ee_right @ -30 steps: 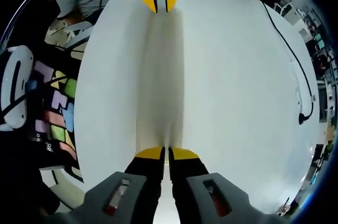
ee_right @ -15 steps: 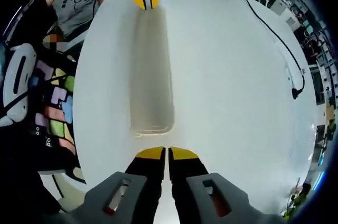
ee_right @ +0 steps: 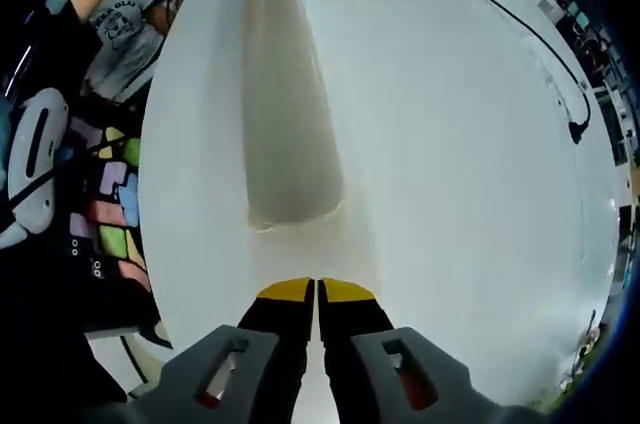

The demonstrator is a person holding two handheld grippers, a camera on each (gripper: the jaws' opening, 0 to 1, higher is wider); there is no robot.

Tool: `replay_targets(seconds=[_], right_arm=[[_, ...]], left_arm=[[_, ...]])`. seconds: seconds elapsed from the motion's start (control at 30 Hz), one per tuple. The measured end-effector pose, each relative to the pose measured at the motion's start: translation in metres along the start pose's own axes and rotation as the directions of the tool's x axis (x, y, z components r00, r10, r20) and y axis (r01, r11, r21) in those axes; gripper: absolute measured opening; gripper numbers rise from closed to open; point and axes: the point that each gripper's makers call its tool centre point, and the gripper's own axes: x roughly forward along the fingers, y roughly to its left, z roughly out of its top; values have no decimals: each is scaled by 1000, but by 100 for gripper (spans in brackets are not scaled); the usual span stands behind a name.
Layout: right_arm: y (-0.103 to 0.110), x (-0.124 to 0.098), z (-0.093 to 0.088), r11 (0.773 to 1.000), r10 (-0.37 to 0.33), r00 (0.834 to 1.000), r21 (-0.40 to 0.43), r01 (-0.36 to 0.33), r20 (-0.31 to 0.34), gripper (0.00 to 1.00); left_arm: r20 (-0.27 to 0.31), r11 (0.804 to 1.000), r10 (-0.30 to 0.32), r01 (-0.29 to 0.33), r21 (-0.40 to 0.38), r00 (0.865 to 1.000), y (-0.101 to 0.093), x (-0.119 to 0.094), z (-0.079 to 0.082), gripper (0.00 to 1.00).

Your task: Arrange the utensils inside the cutlery case until each visible utensil rests in its matching compartment.

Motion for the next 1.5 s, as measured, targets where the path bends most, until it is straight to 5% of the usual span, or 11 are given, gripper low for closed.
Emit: replay_targets(seconds=[0.43,0.77,1.07,1.5], right_arm=[[11,9,21,999,40,999,-32,-39,16,0],[13,12,28,998,61,997,-23,-60,39,0],[14,11,28,998,59,998,-32,-58,27,0],[14,8,30,998,48,999,-43,-48,2,0]], left_arm=[[23,1000,12,-12,19,1000,-2,0,-1,10],[12,997,34,-33,-64,999,4,-3,-17,19],[3,989,-49,49,-138,999,-6,1,-37,17],[113,984,-95,111,-138,989,-5,18,-26,16]])
